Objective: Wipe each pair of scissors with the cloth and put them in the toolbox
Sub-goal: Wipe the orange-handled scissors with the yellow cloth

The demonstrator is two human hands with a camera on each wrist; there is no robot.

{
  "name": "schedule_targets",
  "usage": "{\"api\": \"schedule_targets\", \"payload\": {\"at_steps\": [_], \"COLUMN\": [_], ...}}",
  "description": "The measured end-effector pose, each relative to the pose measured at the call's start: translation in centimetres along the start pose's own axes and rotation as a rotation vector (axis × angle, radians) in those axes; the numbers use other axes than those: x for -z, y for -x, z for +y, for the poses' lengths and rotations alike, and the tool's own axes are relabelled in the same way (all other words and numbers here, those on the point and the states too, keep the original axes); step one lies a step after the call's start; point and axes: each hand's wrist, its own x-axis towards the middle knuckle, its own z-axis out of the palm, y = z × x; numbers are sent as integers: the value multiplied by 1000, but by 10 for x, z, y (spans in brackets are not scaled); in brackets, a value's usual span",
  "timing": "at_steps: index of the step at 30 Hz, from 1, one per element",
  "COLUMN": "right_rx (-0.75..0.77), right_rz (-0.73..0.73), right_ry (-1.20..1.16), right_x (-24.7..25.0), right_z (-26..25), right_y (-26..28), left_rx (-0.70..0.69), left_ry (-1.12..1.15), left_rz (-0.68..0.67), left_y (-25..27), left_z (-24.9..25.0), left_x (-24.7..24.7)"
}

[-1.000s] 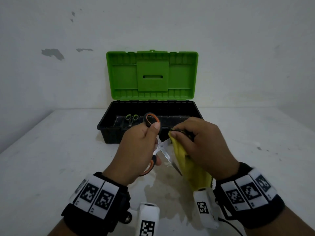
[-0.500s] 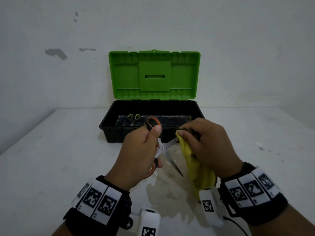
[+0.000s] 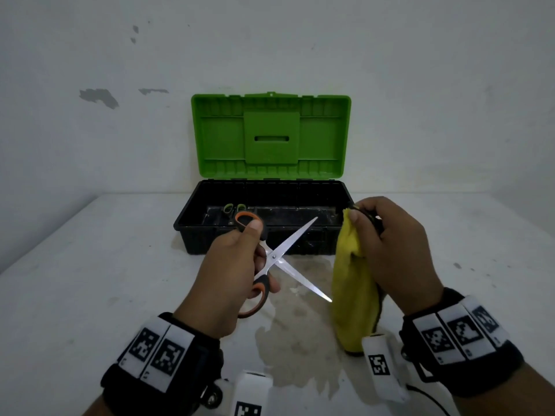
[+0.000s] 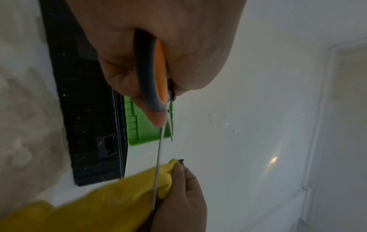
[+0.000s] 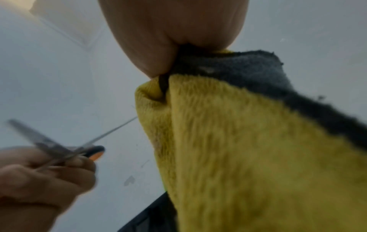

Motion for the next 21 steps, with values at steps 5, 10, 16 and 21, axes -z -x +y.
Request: {"api": "schedule_targets", "payload": {"at_steps": [5,10,16,21], "right_rx": [21,76,98,-91], "right_rz": [62,-14,-255,-172], "right_ry": [-146,-271,-536,-660], "right_x": [-10,-11,2,4], "right_z": [-28,-53,-66,-65], "right_y": [4,15,38,39], "left_rx": [75,58,-50,-224], "left_ry": [97,134,84,21], "left_rz": [26,94,231,248], "left_y": [4,3,5,10], "left_z": [-1,2,4,2], "left_x": [-11,-15,-12,-14]}}
